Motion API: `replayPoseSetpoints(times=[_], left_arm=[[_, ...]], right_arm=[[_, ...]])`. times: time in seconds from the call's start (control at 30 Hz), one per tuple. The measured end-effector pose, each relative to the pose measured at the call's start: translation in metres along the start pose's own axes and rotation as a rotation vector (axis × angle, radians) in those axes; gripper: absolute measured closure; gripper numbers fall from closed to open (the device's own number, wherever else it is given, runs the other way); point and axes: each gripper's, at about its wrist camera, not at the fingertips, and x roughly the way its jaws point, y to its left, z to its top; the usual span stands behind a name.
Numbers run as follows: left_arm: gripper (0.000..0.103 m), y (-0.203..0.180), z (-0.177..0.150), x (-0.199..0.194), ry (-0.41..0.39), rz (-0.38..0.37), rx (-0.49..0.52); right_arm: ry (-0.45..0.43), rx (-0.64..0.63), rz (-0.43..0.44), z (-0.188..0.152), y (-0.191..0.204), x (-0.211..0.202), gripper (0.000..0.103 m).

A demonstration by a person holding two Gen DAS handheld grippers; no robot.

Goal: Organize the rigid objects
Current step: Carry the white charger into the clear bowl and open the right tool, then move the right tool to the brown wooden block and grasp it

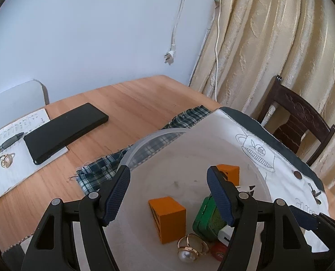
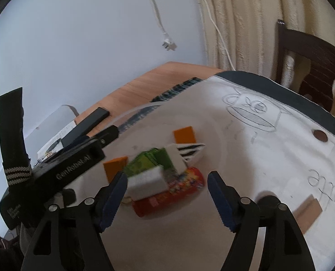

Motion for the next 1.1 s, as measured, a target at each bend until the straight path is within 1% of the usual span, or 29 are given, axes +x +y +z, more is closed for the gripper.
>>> replayPoseSetpoints(times=[0.23, 0.37, 0.57, 0.67, 0.8, 0.93, 1.03, 1.1], left_arm=[[0.031, -0.006, -0.002, 0.000, 0.002, -0.005, 0.019], [0.031, -0.012, -0.004, -0.002, 0.009, -0.025, 0.044], [0.031, -0.032, -0.014, -0.011, 0.028, -0.086, 0.137], [0.028, -0.041, -0.023, -0.016, 0.057, -0.127, 0.190], [0.027, -0.052, -0.032, -0.020, 0.082, -0.152, 0.250], [0.027, -0.059, -0.037, -0.015, 0.107, -0.131, 0.296], [0.025, -0.060, -0.039, -0.007, 0.139, -0.126, 0.301], [0.023, -0.061, -0.039, -0.003, 0.144, -0.112, 0.310]], right_arm=[[0.028, 0.038, -0.032, -0.018, -0.017, -0.006, 0.026], [0.035, 0.065, -0.048, -0.027, -0.027, -0.011, 0.026], [0.037, 0.121, -0.067, -0.036, -0.045, -0.017, 0.026], [0.039, 0.144, -0.077, -0.040, -0.053, -0.019, 0.026], [0.039, 0.161, -0.083, -0.043, -0.060, -0.021, 0.026], [0.033, 0.174, -0.090, -0.046, -0.064, -0.026, 0.026], [0.024, 0.181, -0.094, -0.049, -0.069, -0.031, 0.026], [0.021, 0.188, -0.098, -0.051, -0.073, -0.034, 0.026]])
